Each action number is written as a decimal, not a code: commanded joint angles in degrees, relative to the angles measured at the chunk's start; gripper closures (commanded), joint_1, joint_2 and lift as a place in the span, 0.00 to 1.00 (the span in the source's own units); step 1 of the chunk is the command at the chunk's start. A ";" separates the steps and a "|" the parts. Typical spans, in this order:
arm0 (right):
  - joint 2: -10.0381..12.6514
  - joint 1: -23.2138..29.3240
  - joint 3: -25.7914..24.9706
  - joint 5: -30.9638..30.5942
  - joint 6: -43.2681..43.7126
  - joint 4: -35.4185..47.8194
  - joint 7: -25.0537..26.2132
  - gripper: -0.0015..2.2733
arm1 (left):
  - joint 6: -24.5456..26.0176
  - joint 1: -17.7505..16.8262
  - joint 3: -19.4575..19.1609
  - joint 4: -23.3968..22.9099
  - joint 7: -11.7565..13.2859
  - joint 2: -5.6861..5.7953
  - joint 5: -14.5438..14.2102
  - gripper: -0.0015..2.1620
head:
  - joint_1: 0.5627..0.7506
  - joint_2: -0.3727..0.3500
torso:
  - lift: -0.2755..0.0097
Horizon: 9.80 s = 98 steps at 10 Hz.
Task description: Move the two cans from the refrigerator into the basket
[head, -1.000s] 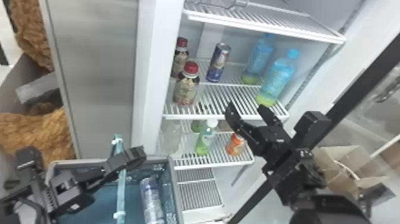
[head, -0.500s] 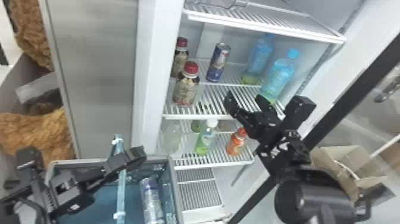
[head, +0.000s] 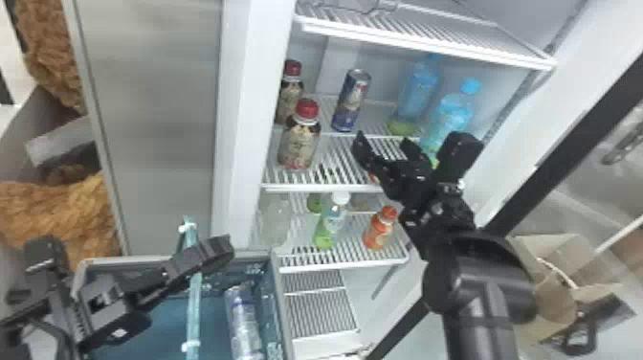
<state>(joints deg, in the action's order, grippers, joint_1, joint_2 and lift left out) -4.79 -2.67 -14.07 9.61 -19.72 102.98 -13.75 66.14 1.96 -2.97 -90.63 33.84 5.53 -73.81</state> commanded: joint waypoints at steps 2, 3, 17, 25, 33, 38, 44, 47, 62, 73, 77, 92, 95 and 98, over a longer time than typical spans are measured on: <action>-0.22 -4.23 1.62 -0.01 1.58 -6.02 0.04 0.05 | -0.05 -0.14 0.23 0.00 -0.09 0.00 -0.11 0.55 | 0.70 0.05 | 0.86; -0.22 -5.49 1.96 -0.12 1.72 -7.28 0.04 0.05 | -0.05 -0.14 0.23 0.00 -0.17 0.09 -0.11 0.55 | 0.68 0.06 | 0.86; -2.68 -24.20 6.76 -1.38 3.13 -30.49 0.92 0.05 | -0.05 -0.14 0.68 0.28 -0.53 0.44 -0.34 0.55 | 0.46 0.12 | 0.86; -3.38 -27.85 8.36 -2.18 2.43 -35.27 1.45 0.26 | -0.05 -0.28 0.68 0.56 -0.61 0.35 -0.46 0.55 | 0.40 0.13 | 0.86; -3.56 -20.68 8.36 -3.21 -1.37 -22.89 3.91 0.56 | -0.05 0.15 0.57 0.56 -0.53 0.35 -0.68 0.55 | 0.46 0.12 | 0.86; -4.09 -13.51 7.56 -3.55 -5.87 -10.52 5.32 0.56 | -0.05 0.43 0.46 0.56 -0.53 0.27 -0.91 0.55 | 0.51 0.10 | 0.86; -4.88 -3.38 5.39 -2.06 -14.17 5.94 5.76 0.56 | -0.05 0.57 0.23 0.56 -0.35 0.27 -0.91 0.55 | 0.60 0.08 | 0.86; -5.49 2.24 4.25 0.33 -17.54 13.95 5.76 0.56 | -0.05 0.85 0.23 0.56 -0.35 0.27 -0.91 0.55 | 0.70 0.06 | 0.86; -6.11 30.79 4.93 15.53 -33.29 41.09 3.21 0.56 | -0.05 1.27 0.34 0.56 -0.35 0.27 -0.91 0.55 | 0.70 0.12 | 0.86; -5.76 25.02 13.85 20.79 -43.14 25.91 -6.99 0.43 | -0.05 1.83 0.23 0.56 -0.26 0.09 -0.91 0.55 | 0.70 0.36 | 0.86; -5.41 25.72 12.59 19.42 -39.90 25.48 -7.25 0.04 | -0.05 2.26 0.23 0.56 -0.26 0.09 -0.91 0.55 | 0.70 0.35 | 0.86; -0.92 54.41 -3.29 20.56 15.36 28.44 -10.15 0.05 | 0.37 4.08 -0.57 0.56 0.53 0.27 0.12 0.55 | 0.70 0.03 | 0.86; 0.13 61.58 -5.58 20.33 23.38 28.01 -10.24 0.05 | 0.37 4.65 -0.80 0.56 0.62 0.44 0.34 0.55 | 0.70 0.03 | 0.86; 1.89 67.35 -9.81 20.10 31.40 28.86 -10.59 0.05 | 0.37 5.35 -0.92 0.42 0.71 0.53 0.46 0.55 | 0.70 0.03 | 0.86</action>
<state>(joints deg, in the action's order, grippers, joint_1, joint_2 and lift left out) -3.33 63.83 -22.87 29.72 10.92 131.62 -24.38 66.51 7.17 -3.88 -90.14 34.50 6.06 -73.30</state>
